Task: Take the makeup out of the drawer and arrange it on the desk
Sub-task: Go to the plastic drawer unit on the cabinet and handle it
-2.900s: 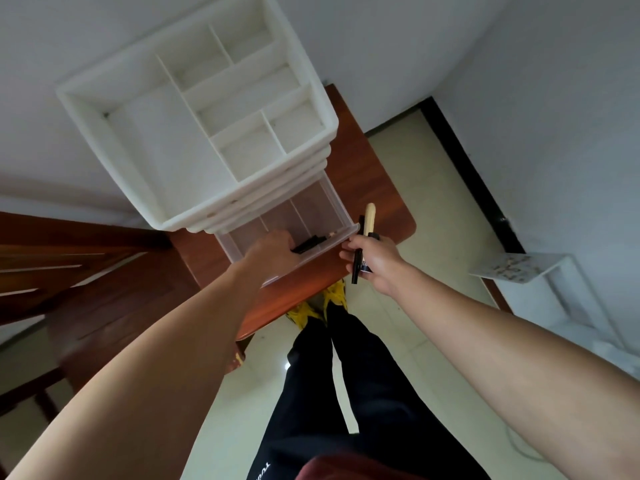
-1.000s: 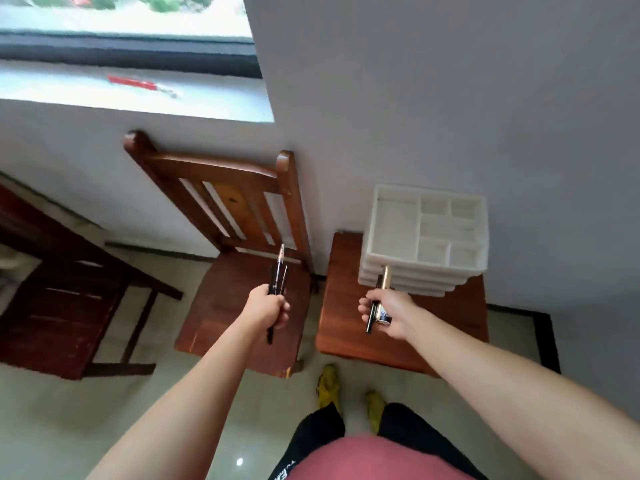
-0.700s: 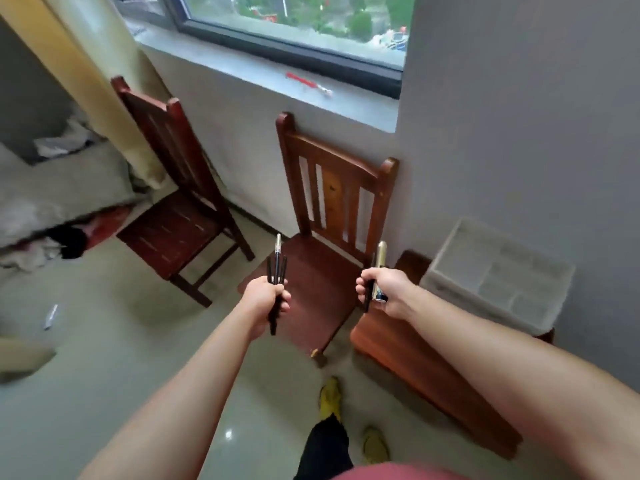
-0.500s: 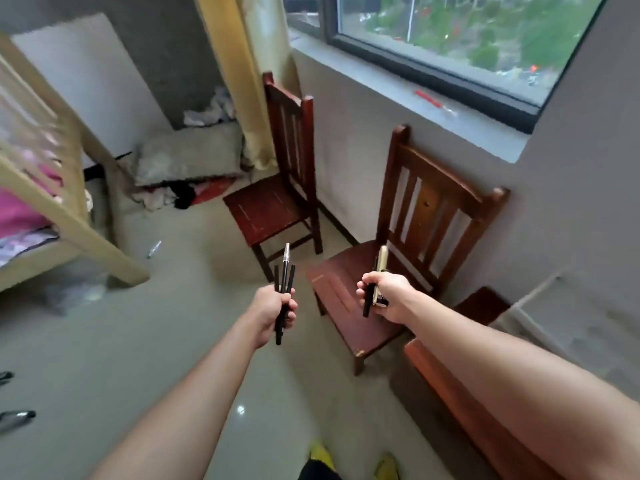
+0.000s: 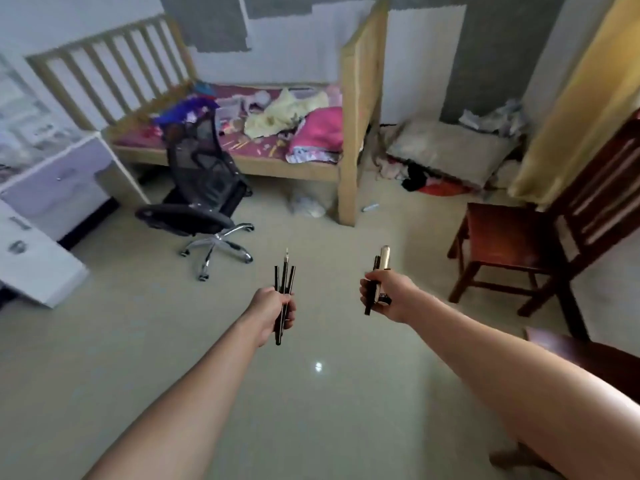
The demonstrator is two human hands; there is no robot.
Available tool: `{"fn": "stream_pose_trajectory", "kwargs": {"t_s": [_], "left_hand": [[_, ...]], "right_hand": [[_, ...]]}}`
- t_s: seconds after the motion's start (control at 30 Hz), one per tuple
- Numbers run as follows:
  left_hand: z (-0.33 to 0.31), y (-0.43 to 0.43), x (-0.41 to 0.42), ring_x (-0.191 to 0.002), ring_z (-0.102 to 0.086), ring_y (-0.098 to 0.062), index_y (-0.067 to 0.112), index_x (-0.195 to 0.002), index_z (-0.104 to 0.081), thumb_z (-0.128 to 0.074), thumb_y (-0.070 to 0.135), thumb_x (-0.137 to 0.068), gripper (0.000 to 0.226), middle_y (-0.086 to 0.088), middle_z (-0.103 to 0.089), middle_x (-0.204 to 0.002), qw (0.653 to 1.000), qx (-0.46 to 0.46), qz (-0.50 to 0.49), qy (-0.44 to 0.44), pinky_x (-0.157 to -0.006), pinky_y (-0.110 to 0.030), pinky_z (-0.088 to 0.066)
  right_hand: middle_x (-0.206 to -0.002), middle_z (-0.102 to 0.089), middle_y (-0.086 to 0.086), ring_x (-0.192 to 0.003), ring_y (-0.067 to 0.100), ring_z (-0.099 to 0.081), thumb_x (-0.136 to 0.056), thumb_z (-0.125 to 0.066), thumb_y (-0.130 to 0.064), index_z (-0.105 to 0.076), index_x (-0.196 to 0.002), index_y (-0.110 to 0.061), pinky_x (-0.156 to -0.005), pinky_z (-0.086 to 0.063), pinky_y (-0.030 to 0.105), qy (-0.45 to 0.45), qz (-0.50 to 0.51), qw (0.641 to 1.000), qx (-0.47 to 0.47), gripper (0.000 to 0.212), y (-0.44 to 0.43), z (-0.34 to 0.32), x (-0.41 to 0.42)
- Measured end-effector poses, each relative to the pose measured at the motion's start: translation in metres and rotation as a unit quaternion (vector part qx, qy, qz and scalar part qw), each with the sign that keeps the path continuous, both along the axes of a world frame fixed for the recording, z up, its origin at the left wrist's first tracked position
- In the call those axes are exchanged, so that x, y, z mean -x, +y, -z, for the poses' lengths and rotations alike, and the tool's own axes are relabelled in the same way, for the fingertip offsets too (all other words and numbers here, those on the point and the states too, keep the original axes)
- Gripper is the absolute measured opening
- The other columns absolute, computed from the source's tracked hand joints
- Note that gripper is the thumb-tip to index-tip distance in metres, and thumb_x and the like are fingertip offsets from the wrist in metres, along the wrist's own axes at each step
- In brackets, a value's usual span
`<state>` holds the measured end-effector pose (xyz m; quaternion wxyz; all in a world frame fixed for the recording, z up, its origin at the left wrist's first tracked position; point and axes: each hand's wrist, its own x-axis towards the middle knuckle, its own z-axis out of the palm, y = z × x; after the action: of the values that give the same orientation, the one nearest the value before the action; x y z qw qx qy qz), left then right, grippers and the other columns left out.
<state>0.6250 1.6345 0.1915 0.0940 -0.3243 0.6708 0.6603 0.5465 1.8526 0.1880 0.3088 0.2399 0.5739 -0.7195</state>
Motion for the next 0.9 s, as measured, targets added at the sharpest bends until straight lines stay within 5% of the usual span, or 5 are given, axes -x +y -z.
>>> {"fn": "stream_pose_trajectory", "kwargs": {"t_s": [0.47, 0.9], "left_hand": [[0.002, -0.329, -0.066, -0.053, -0.044, -0.020, 0.009, -0.090, -0.053, -0.038, -0.003, -0.096, 0.019, -0.010, -0.052, -0.067, 0.961, -0.027, -0.277, -0.013, -0.043, -0.022, -0.036], [-0.012, -0.618, 0.042, -0.052, -0.045, -0.020, 0.007, -0.088, -0.055, -0.037, -0.003, -0.097, 0.022, -0.010, -0.052, -0.067, 0.904, -0.029, -0.427, 0.012, -0.046, -0.023, -0.037]], "right_hand": [[-0.075, -0.062, 0.008, -0.063, 0.020, -0.057, -0.095, -0.057, -0.008, -0.055, -0.090, -0.007, -0.066, -0.053, 0.035, -0.007, -0.274, 0.962, 0.011, 0.005, -0.396, 0.005, 0.038], [-0.072, -0.058, 0.006, -0.061, 0.018, -0.054, -0.097, -0.053, -0.010, -0.053, -0.092, -0.007, -0.059, -0.050, 0.031, 0.004, -0.417, 0.909, 0.020, 0.006, -0.757, 0.007, 0.182]]}}
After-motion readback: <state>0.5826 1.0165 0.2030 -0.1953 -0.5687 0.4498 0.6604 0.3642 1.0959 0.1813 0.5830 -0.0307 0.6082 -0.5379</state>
